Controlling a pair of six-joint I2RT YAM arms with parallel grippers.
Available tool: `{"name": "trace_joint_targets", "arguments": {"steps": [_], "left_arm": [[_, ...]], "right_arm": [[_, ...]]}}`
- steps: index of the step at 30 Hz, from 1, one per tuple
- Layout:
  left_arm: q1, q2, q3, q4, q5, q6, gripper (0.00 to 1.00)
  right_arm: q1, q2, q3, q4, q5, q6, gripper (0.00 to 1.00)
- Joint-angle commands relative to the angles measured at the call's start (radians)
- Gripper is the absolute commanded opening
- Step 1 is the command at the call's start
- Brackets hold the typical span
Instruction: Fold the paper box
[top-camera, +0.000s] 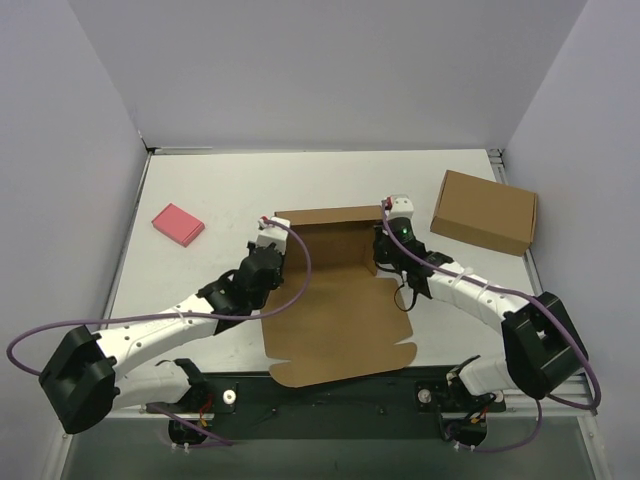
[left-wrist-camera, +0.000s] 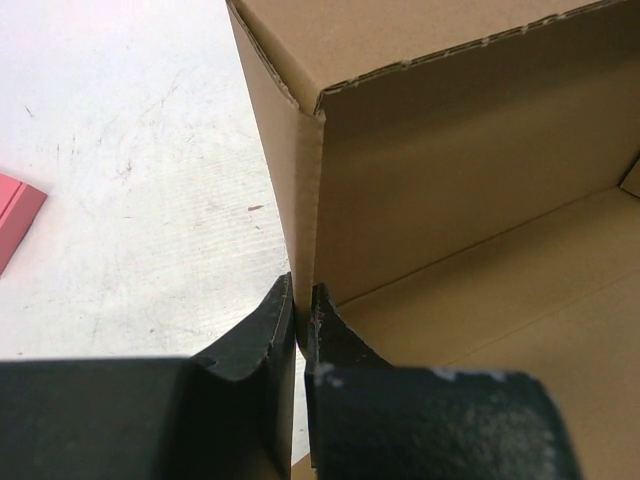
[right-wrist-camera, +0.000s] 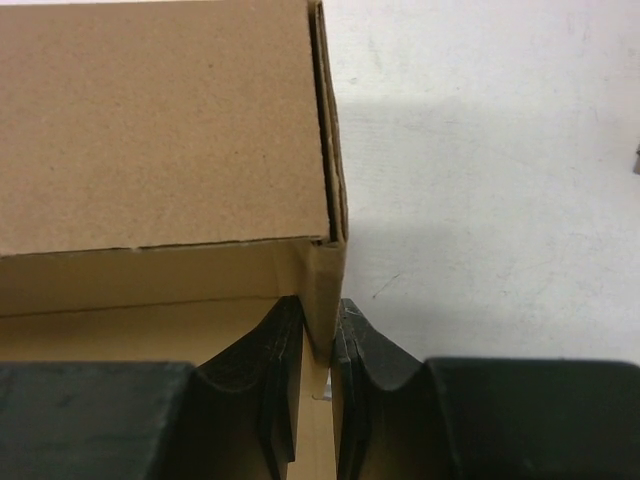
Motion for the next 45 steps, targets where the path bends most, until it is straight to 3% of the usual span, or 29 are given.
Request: {"name": "trace_joint_targets", "arguments": {"steps": [1, 10, 15, 16, 20, 23, 27, 36, 42, 45], "left_arm": [[-0.013, 0.008, 0.06, 0.026, 0.013, 0.028, 0.0], [-0.012, 0.017, 0.075, 0.0, -0.007, 0.017, 0.0], [-0.01, 0.036, 0.084, 0.006, 0.025, 0.019, 0.0], [-0.009, 0.052, 0.105, 0.002, 0.042, 0.019, 0.0], [-0.001, 0.102, 0.17, -0.079, 0.073, 0.002, 0.0], [0.002, 0.125, 0.198, -0.112, 0.087, -0.016, 0.0], [0.004, 0.113, 0.198, -0.118, 0.103, -0.026, 0.0], [0.007, 0.082, 0.199, -0.138, 0.087, -0.024, 0.0], [0.028, 0.082, 0.233, -0.158, 0.051, 0.008, 0.0], [0.051, 0.089, 0.254, -0.171, 0.051, 0.025, 0.0]], "right_arm": [[-0.023, 0.035, 0.03, 0.001, 0.293, 0.032, 0.0], [-0.037, 0.074, 0.03, -0.021, 0.421, 0.058, 0.0], [-0.041, 0.034, -0.014, 0.066, 0.344, 0.042, 0.01], [-0.043, 0.025, -0.02, 0.076, 0.289, 0.046, 0.04], [-0.041, -0.01, -0.048, 0.157, 0.134, 0.029, 0.28], [-0.041, -0.037, -0.091, 0.21, 0.108, 0.043, 0.39], [-0.041, -0.037, -0.102, 0.211, 0.114, 0.043, 0.46], [-0.035, -0.032, -0.12, 0.192, 0.119, 0.034, 0.42], [-0.028, -0.038, -0.129, 0.142, 0.143, 0.014, 0.24], [-0.021, -0.04, -0.128, 0.122, 0.168, 0.002, 0.08]]}}
